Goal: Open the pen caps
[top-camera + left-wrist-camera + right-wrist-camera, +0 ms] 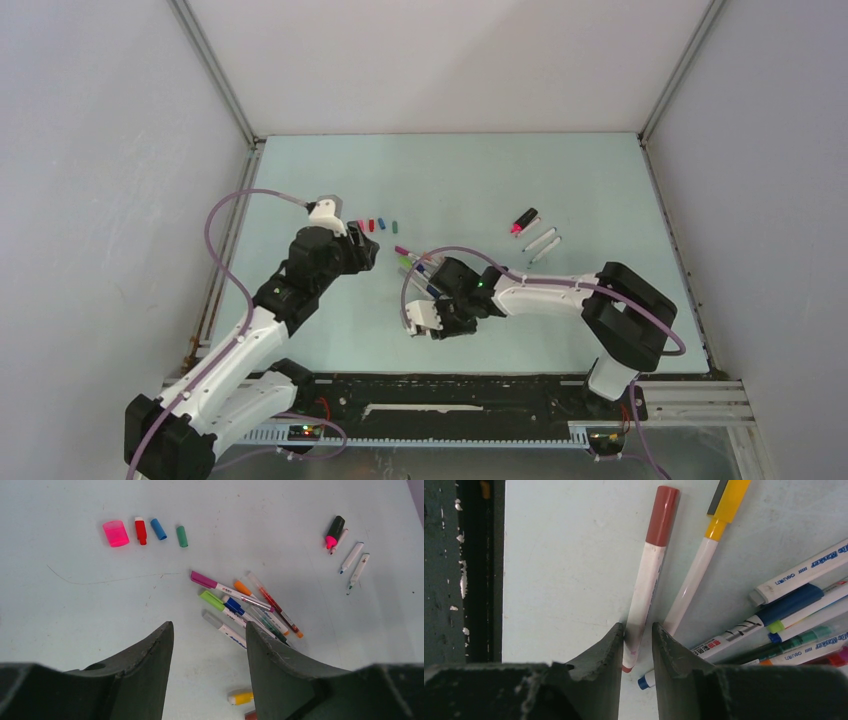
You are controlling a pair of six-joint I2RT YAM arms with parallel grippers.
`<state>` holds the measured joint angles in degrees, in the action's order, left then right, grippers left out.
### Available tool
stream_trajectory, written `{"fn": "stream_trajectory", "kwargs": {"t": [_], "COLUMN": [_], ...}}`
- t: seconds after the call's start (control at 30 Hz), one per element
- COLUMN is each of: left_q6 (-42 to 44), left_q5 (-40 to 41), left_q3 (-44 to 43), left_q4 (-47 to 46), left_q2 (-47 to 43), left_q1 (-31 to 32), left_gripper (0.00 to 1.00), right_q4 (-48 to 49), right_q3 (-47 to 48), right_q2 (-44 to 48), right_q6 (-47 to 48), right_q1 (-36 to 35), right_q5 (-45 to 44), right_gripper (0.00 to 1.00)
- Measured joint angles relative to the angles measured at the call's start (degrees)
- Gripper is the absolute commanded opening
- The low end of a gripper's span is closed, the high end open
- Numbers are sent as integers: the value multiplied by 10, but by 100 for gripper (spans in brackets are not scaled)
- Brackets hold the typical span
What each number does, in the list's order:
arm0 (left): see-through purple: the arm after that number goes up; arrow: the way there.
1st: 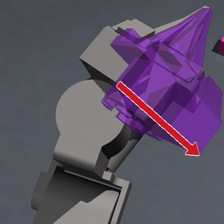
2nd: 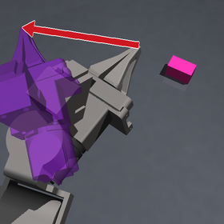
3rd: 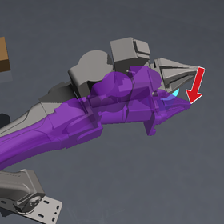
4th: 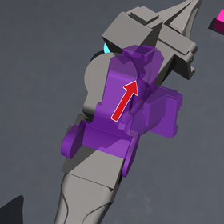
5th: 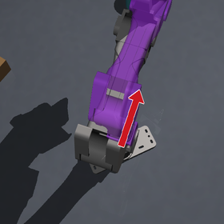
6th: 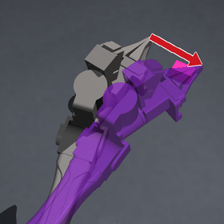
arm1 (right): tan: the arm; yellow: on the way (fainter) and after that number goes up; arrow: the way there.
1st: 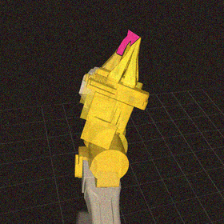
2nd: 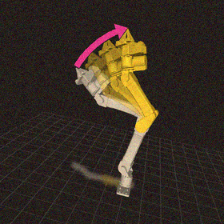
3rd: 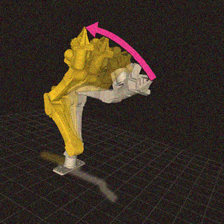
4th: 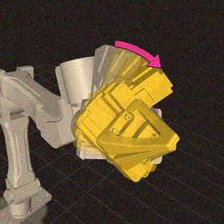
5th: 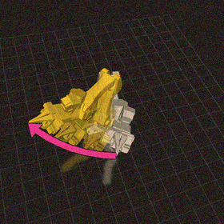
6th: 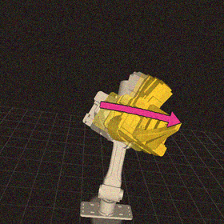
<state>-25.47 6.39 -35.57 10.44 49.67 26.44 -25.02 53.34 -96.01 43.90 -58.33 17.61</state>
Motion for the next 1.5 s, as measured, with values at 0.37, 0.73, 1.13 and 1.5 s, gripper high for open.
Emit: {"fn": "stream_trajectory", "kwargs": {"t": [0.37,0.73,1.13,1.5], "left_q6": [0,-2,-33,-86], "left_q5": [7,-9,-172,-407], "left_q3": [0,16,43,20], "left_q4": [9,-1,-106,-231], "left_q2": [-30,-38,27,212], "left_q1": [-1,-2,-3,36], "left_gripper": [59,69,77,80], "right_q4": [-48,-76,-229,-276], "right_q3": [49,68,91,94], "right_q2": [-38,-48,54,139], "right_q6": [-2,3,97,151], "right_q1": [-1,-6,74,181], "right_q5": [6,-1,99,136], "right_gripper": [14,0,0,0]}}
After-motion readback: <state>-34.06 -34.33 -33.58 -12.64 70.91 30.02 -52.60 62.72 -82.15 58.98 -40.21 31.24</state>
